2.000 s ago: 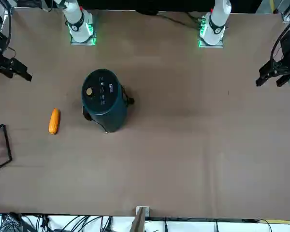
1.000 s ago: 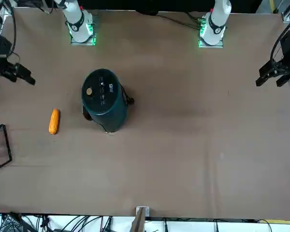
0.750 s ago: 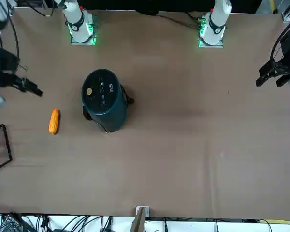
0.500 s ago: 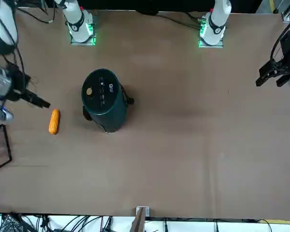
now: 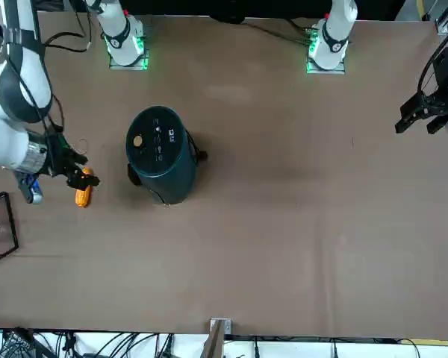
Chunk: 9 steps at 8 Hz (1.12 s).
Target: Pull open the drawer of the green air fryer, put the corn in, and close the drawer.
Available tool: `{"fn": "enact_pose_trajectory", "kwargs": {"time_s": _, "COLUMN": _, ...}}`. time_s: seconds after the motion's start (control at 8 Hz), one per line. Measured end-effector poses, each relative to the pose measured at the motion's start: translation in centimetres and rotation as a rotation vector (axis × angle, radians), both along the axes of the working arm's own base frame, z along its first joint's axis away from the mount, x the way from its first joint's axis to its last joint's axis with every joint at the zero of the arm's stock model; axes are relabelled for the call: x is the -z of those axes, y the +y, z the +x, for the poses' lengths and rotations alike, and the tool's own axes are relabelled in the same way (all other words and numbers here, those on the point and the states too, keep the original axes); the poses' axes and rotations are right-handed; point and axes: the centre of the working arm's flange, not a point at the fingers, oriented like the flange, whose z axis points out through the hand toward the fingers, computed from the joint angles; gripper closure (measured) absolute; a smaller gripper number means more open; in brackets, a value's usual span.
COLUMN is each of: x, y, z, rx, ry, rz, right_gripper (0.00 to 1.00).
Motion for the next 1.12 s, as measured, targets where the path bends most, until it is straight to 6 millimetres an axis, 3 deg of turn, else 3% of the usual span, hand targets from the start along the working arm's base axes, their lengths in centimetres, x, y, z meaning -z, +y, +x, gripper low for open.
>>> {"fn": "enact_pose_trajectory", "kwargs": {"time_s": 0.5, "x": 5.8, "y": 0.1, "z": -2.0, "rx": 0.271, "ry": 0.096, "rz": 0.092, "right_gripper": 0.00}}
{"fn": "enact_pose_trajectory", "kwargs": {"time_s": 1.12, "x": 10.5, "y": 2.3, "z": -4.2, "rx": 0.338, "ry": 0.092, "rz": 0.080, "right_gripper": 0.00}}
